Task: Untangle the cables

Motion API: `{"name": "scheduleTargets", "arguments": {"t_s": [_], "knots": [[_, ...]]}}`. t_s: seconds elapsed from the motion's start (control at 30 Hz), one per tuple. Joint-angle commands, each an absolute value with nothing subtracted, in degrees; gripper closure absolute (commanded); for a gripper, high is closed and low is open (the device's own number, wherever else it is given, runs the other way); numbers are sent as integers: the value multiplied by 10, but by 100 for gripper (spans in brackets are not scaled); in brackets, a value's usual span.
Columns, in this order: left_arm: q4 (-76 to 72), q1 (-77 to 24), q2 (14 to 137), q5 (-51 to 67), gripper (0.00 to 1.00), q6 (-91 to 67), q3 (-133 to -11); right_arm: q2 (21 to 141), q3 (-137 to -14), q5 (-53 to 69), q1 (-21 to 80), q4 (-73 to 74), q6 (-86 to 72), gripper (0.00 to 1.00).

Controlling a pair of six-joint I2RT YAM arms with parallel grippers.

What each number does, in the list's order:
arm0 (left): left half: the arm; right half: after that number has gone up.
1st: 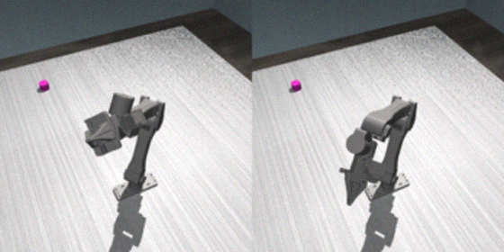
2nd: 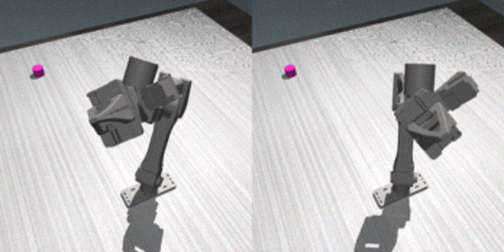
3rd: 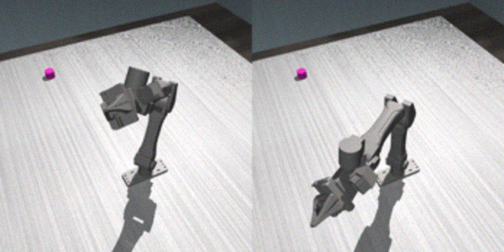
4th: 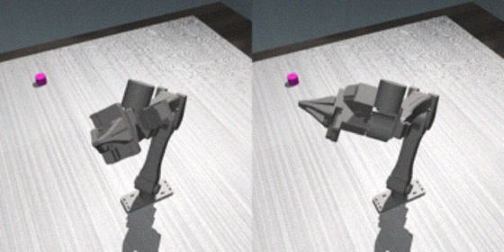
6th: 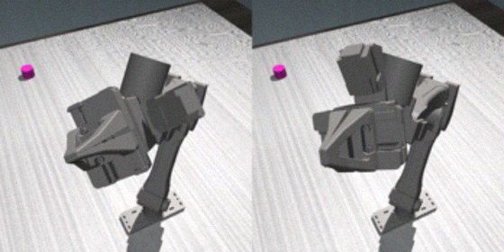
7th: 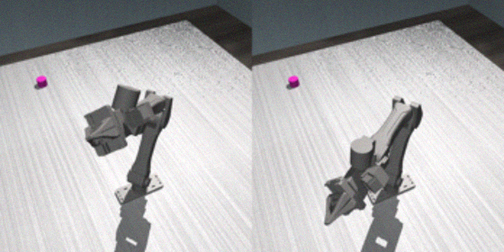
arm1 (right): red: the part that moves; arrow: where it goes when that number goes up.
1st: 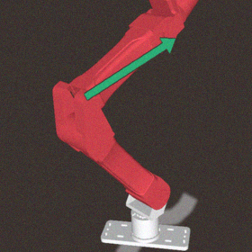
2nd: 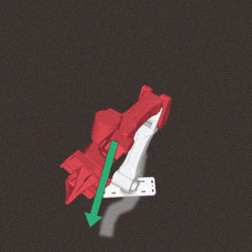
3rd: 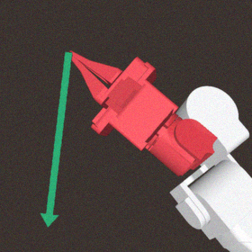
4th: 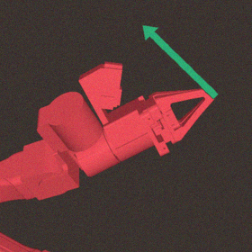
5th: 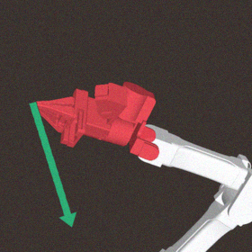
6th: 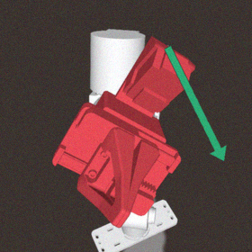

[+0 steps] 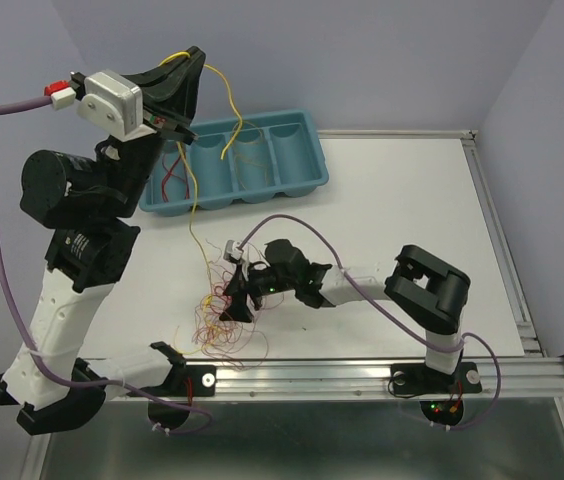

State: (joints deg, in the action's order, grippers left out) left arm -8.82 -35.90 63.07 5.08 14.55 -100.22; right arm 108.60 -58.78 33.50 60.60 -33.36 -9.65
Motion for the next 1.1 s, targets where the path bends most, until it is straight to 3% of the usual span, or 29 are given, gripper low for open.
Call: {"name": "scheduleTargets", "arguments": {"t_s": [0.0, 0.1, 0.3, 0.53, 0.67, 1.07], "knots": [[-124, -359, 634, 18, 100, 179, -1021, 1082, -607, 308, 613, -341, -83, 23], [-130, -359, 631, 12, 100, 191, -1013, 1057, -586, 243, 613, -352, -87, 12], [-145, -359, 617, 4, 100, 200, -984, 972, -522, 24, 613, -360, -98, 10], [-157, -359, 601, 6, 100, 204, -953, 910, -473, 70, 613, -367, -92, 7], [-152, -359, 606, 8, 100, 201, -961, 926, -478, 154, 616, -363, -77, 7], [-143, -359, 609, 4, 100, 203, -982, 979, -517, 163, 649, -323, -39, 10]]}}
